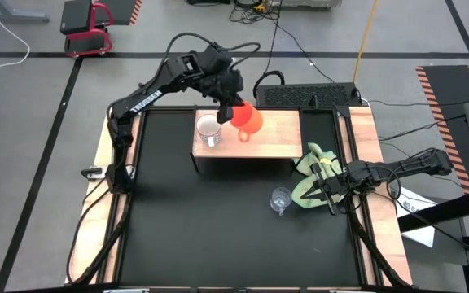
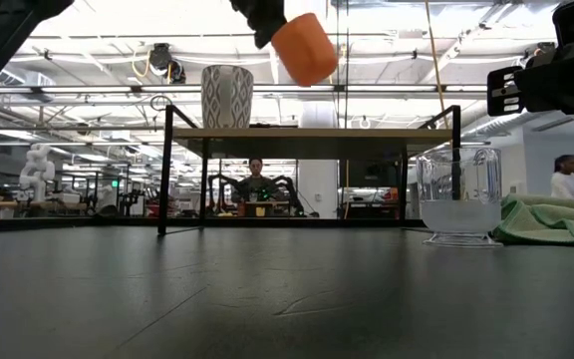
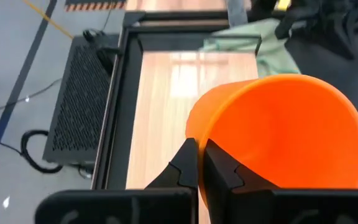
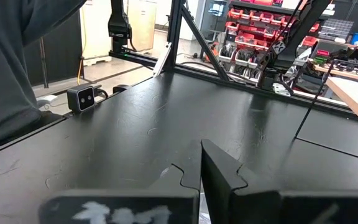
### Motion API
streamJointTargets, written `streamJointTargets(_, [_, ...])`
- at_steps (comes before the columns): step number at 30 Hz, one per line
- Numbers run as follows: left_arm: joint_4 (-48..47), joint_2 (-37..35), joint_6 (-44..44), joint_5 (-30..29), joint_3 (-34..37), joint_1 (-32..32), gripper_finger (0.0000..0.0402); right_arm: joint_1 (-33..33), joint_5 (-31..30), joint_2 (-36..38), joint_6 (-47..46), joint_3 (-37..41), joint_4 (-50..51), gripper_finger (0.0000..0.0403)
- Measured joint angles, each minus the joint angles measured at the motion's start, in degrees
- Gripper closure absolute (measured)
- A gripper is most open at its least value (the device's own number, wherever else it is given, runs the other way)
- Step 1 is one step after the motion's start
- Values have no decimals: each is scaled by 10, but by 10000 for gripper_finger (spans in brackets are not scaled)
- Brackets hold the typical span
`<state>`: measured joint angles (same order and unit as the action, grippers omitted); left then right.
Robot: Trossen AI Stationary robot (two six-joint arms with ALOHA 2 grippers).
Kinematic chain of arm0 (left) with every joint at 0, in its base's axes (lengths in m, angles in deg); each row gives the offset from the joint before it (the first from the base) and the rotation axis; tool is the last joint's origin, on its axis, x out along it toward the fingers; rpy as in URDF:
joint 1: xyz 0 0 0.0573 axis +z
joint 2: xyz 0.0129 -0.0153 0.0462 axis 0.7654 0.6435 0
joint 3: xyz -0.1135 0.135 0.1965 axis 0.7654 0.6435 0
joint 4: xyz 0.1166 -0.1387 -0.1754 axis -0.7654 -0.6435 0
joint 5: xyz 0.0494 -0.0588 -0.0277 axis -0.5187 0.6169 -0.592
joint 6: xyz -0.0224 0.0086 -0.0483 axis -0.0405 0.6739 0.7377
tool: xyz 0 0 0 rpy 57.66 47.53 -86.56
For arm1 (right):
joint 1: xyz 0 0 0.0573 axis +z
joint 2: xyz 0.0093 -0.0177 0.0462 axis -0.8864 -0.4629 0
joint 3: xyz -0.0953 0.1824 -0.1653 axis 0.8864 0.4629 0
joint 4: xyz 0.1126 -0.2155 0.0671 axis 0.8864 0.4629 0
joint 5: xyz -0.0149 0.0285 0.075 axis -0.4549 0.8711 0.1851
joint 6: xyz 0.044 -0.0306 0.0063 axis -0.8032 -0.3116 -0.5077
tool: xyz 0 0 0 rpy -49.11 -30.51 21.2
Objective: Stack small to large cups/mugs on shelf
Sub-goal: Put the orange cup on the shelf
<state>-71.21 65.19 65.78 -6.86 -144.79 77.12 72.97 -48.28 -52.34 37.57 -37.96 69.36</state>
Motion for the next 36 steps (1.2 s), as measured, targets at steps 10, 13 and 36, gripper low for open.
streamJointTargets(10, [-67, 0, -14, -49, 0, -15, 398, 0, 0, 0, 0, 0, 0, 403])
streamJointTargets(13, [-85, 3, -25, -50, 0, -26, 398, 0, 0, 0, 0, 0, 0, 403])
streamJointTargets(36, [-101, 57, -19, -103, 1, -33, 398, 0, 0, 0, -9, 0, -4, 403])
